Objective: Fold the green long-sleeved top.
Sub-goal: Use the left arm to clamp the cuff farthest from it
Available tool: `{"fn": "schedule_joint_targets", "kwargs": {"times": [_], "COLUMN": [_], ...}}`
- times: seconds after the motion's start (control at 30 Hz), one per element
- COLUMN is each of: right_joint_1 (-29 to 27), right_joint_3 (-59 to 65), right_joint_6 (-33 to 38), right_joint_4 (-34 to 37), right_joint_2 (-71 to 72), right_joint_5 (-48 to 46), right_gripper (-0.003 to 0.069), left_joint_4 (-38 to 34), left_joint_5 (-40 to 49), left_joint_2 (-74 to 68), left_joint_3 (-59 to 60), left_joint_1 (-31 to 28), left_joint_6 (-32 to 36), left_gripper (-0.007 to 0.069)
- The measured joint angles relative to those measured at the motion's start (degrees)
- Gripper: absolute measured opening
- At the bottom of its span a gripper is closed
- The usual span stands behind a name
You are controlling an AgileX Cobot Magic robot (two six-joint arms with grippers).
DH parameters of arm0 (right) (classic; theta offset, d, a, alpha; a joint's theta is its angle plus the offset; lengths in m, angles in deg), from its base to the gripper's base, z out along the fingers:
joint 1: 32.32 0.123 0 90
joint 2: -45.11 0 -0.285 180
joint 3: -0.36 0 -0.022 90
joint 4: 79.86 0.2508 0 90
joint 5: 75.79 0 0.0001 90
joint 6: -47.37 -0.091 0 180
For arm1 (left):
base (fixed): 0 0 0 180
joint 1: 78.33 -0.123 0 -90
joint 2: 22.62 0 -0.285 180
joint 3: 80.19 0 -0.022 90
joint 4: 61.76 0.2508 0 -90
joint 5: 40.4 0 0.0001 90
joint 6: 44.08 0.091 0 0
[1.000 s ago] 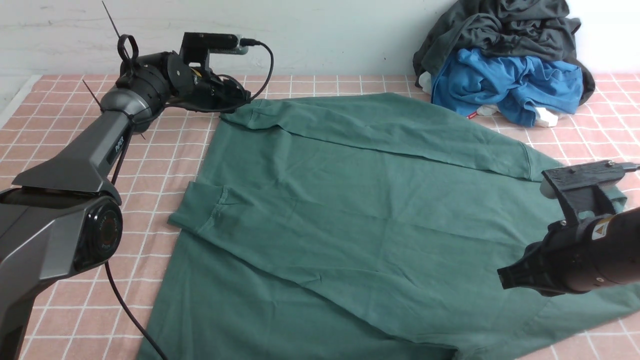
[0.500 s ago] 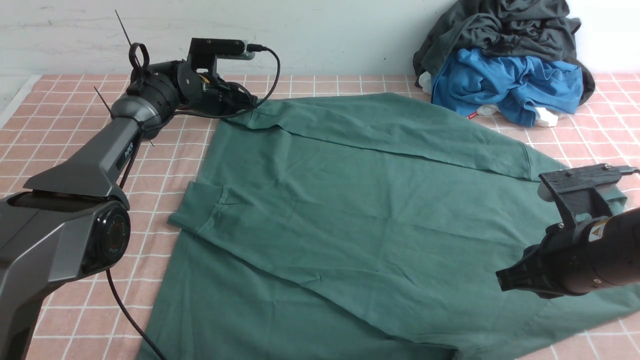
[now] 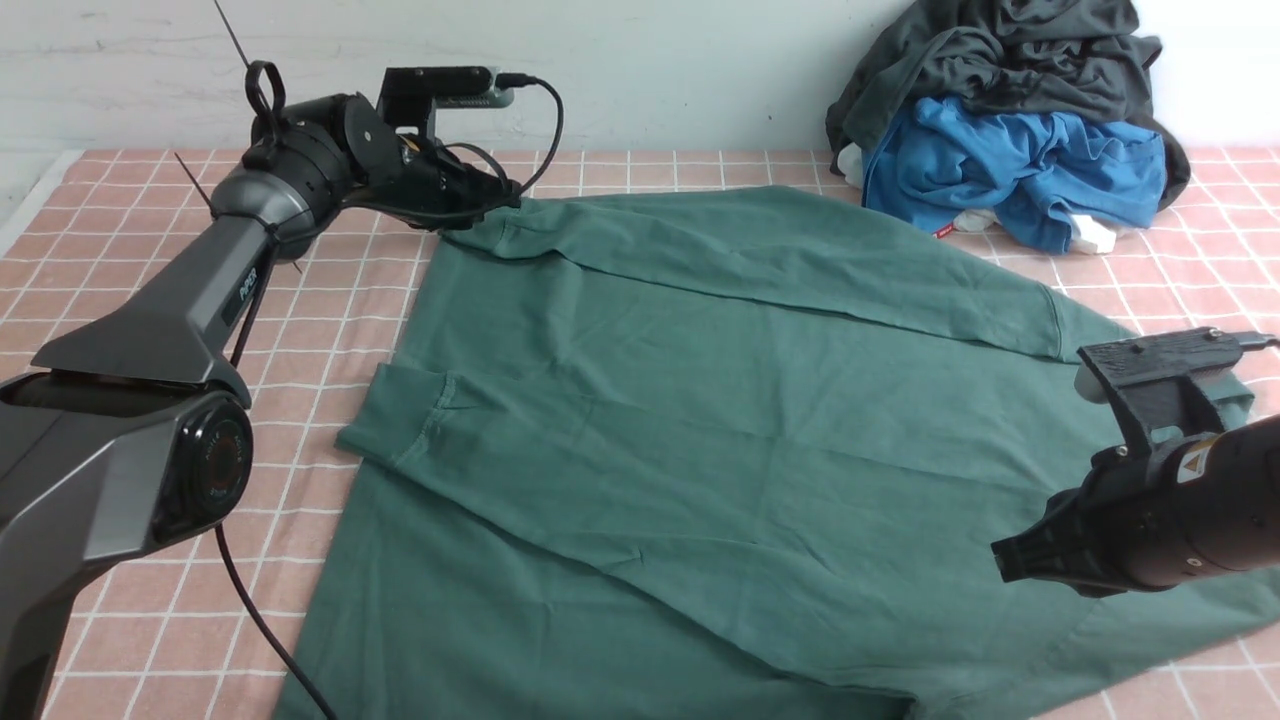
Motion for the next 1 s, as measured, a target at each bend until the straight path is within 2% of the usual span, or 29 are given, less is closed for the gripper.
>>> {"fn": "schedule_joint_targets", "kwargs": {"times": [0.03,0.13,0.2,0.27,0.33,0.43,0.53,0.57,0.67,1.0], "right_joint_1": [0.00,0.00,0.00,0.00,0.00,0.00,0.00,0.00,0.00,0.00], "right_joint_3": [0.00,0.00,0.00,0.00,0.00,0.00,0.00,0.00,0.00,0.00], "right_joint_6": [-0.01,-0.01,-0.01,-0.01,-0.01,-0.01,-0.01,-0.01,-0.01,-0.01], "right_joint_4": [0.00,0.00,0.00,0.00,0.00,0.00,0.00,0.00,0.00,0.00], "right_joint_2": [0.00,0.00,0.00,0.00,0.00,0.00,0.00,0.00,0.00,0.00], "right_joint_5": [0.00,0.06,0.06,0.06,0.06,0.11,0.11,0.11,0.11,0.16], "right_gripper": [-0.0014,-0.0014,-0.0014,-0.0014,-0.0014,-0.0014,-0.0014,-0.0014,-0.0014,-0.0014], "left_joint_4": [0.40,0.58,0.62,0.62,0.62,0.62,0.62,0.62,0.62,0.62], "left_joint_5": [-1.20,-2.93,-3.68,-4.50,-4.54,-4.54,-4.54,-4.54,-4.40,0.90], "left_joint_2": [-0.21,-0.75,-1.11,-1.55,-2.14,-2.68,-2.79,-2.79,-2.51,5.30], "left_joint_3": [0.00,0.00,0.00,0.00,0.00,0.00,0.00,0.00,0.00,-0.13], "left_joint_1": [-0.06,-0.10,-0.10,-0.10,-0.10,-0.10,-0.10,-0.10,-0.10,-0.10], "left_joint_6": [0.00,-0.07,-0.24,-0.90,-2.14,-3.43,-4.36,-4.46,-4.63,-4.38], "left_gripper": [0.0176,0.0296,0.0348,0.0360,0.0330,0.0228,0.0069,0.0037,0.0001,-0.0008]}}
